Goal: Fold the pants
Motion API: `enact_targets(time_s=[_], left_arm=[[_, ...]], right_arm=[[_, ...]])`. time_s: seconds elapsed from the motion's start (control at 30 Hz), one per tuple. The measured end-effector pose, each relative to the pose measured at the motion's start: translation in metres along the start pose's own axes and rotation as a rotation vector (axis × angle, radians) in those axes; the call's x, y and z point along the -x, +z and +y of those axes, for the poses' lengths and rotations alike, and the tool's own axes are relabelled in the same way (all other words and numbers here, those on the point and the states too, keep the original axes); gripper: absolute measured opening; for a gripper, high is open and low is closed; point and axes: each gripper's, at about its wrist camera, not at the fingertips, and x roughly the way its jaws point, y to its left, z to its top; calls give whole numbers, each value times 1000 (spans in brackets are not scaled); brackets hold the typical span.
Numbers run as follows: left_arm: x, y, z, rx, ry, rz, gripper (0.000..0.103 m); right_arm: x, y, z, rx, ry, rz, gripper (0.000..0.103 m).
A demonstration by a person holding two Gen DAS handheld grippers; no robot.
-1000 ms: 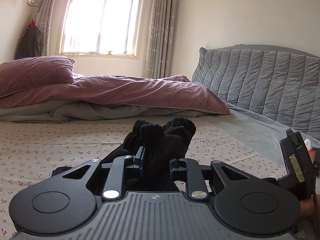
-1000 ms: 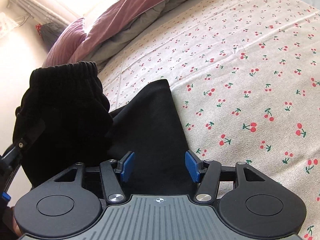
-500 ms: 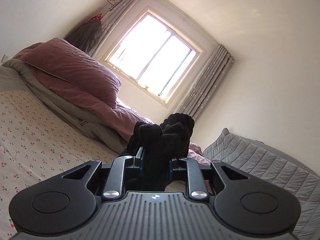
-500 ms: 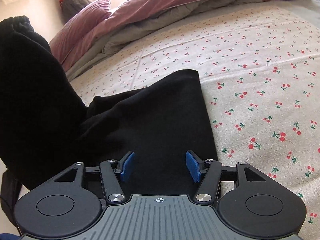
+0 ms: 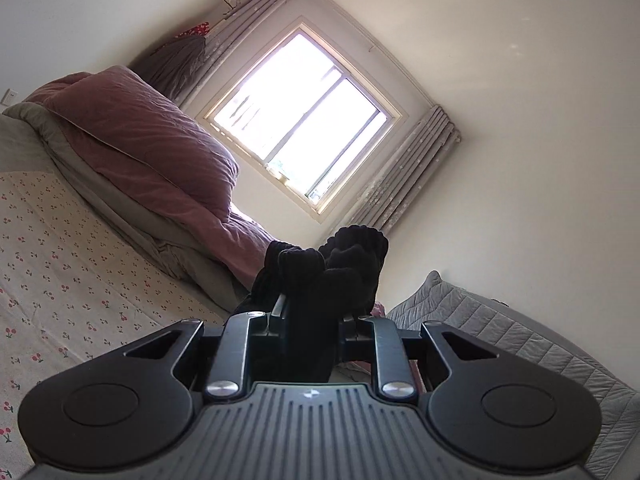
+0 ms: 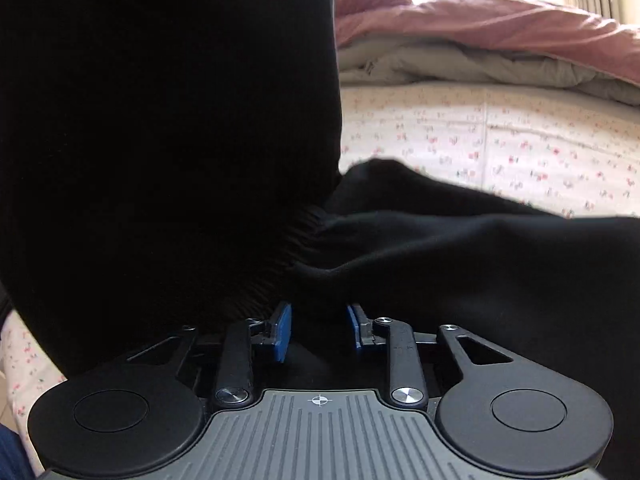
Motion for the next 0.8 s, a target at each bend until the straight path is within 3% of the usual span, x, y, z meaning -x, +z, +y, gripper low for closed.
enact_targets(time_s=[0.13, 0.27, 0.33, 0.4, 0.53, 0.67, 0.73, 0.8], left_arm=[[-8, -10, -17, -85, -53, 52, 18], [-16, -28, -42, -184, -96, 104, 18], [-24, -39, -57, -251, -111, 132, 18], [-36, -54, -72, -329, -117, 160, 18], [-62, -103, -107, -513, -102, 224, 19], [-87, -175, -120, -745, -78, 392, 21], [-96, -205, -117, -859, -83, 502, 23], [-91, -226, -115, -994, -117, 546, 29]], right_arm=[[6, 2, -5, -15, 34, -3, 26], [37, 14, -48, -231, 104, 43, 32], [66, 20, -87, -364, 72, 41, 43], [100, 22, -135, -515, -16, 18, 48], [148, 5, -208, -709, -107, -64, 49], [164, -25, -244, -894, -91, -62, 49], [167, -30, -246, -906, -97, -49, 53], [164, -30, -248, -888, -93, -20, 55]])
